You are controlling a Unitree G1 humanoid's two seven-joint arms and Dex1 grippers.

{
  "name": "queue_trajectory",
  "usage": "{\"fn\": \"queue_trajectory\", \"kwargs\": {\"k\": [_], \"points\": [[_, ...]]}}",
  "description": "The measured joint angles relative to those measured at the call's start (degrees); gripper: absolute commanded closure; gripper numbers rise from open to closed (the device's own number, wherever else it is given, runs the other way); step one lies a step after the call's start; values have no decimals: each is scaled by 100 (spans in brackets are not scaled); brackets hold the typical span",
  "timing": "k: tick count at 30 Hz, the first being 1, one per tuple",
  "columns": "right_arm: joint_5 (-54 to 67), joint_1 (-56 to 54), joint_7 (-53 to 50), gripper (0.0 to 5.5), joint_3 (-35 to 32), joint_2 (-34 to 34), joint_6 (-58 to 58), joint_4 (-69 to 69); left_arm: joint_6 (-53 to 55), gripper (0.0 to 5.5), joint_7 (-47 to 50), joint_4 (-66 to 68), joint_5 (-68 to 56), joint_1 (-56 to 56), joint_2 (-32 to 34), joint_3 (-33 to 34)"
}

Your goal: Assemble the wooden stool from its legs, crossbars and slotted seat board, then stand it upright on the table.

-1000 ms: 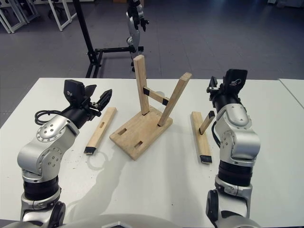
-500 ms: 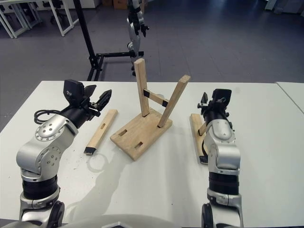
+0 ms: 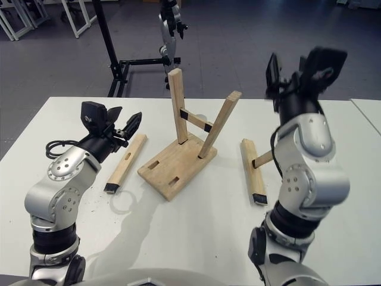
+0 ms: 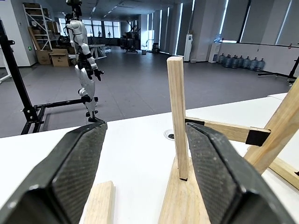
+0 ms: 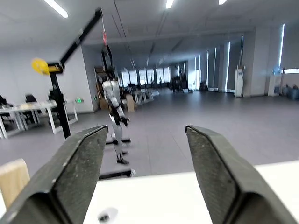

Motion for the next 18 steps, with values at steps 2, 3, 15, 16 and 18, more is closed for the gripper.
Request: {"fn": "queue_trajectory", "kwargs": {"k": [2,3,15,16,18], "points": [[194,927,185,145,-160,-99,688,-659,1,239,74,-106,12,125,-76,11],[269,1312,236,122,-162,-90,892,-882,1,239,91,-139,12,153,-96,8],[-577,4542,631,2,531,-83,188,-117,84,239,154,-316,52,295,-208,-22],[-646,4463,664,2,537,-126,96,147,90,239,153,-315,51,294,-208,-32],[-693,4231,775,2,587,-156,-36,479,102,239,146,-313,50,291,-208,-44]]}}
